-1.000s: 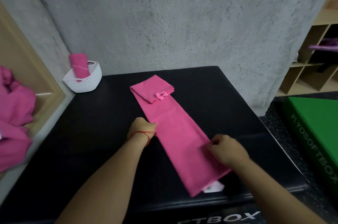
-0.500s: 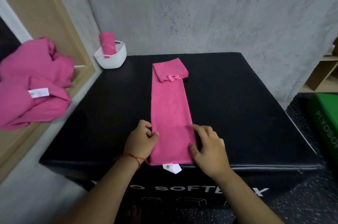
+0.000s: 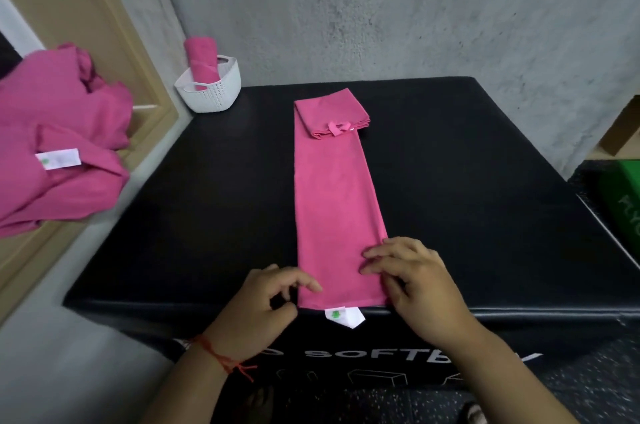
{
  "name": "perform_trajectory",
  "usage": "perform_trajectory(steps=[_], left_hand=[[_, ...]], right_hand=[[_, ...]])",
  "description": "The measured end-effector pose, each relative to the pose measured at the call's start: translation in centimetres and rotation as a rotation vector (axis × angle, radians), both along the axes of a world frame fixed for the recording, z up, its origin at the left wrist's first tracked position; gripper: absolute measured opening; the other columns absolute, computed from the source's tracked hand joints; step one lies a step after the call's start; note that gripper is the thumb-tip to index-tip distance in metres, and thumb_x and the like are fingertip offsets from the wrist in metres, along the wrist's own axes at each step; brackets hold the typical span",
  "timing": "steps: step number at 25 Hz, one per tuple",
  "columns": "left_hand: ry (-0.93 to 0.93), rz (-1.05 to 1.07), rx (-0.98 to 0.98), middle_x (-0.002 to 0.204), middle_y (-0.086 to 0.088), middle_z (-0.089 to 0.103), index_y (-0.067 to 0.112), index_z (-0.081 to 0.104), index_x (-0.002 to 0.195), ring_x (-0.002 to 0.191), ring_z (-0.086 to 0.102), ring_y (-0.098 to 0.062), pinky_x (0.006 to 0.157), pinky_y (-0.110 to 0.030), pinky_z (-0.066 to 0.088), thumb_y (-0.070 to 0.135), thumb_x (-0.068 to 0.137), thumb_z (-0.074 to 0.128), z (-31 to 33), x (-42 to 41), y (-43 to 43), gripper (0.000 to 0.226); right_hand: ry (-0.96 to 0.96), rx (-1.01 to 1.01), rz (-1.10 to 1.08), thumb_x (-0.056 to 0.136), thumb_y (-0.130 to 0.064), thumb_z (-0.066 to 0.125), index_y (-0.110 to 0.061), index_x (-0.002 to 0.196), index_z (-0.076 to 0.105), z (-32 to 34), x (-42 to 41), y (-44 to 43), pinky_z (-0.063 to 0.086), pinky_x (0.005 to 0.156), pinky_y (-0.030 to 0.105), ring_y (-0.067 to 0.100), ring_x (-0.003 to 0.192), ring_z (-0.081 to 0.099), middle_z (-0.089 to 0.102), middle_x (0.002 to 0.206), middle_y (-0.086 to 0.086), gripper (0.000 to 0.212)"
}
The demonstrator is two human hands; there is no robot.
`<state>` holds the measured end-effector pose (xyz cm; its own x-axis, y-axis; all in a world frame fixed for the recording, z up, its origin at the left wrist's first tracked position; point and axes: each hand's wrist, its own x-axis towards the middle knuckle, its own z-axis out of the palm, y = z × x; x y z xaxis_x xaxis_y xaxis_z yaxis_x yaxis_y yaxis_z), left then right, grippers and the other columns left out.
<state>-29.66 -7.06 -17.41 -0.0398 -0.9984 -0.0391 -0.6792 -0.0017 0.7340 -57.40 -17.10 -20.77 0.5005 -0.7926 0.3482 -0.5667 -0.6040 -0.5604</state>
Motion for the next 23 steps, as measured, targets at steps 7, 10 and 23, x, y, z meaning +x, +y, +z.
perform_trajectory(steps=[7,10,23], left_hand=[[0.046,0.079,-0.255,0.116,0.012,0.058,0.045,0.075,0.091,0.120,0.053,-0.019,0.103,-0.017,0.040,0.040,0.074,0.090,-0.9,-0.4,-0.7,0.023],[0.015,0.079,-0.343,0.128,0.016,0.060,0.039,0.075,0.090,0.129,0.051,-0.020,0.106,-0.020,0.040,0.034,0.075,0.090,-1.7,-0.7,-0.6,0.021],[0.058,0.109,-0.289,0.098,0.014,0.070,0.037,0.077,0.099,0.104,0.067,-0.016,0.090,-0.019,0.049,0.029,0.088,0.081,-1.4,-0.2,-0.4,0.015]], right_hand=[[0.033,-0.026,0.087,0.095,-0.032,0.066,-0.044,0.122,0.074,0.6,-0.6,1.0,0.031,0.121,0.044,0.012,0.149,0.041,0.060,0.137,-0.033,0.030],[0.097,-0.072,0.113,0.088,-0.044,0.076,-0.043,0.134,0.068,0.0,-0.8,2.4,0.028,0.123,0.047,0.012,0.152,0.039,0.055,0.143,-0.033,0.046],[-0.051,-0.035,0.096,0.092,-0.027,0.082,-0.036,0.124,0.075,-0.3,-1.3,1.1,0.050,0.103,0.045,0.006,0.119,0.065,0.069,0.121,-0.027,0.034]])
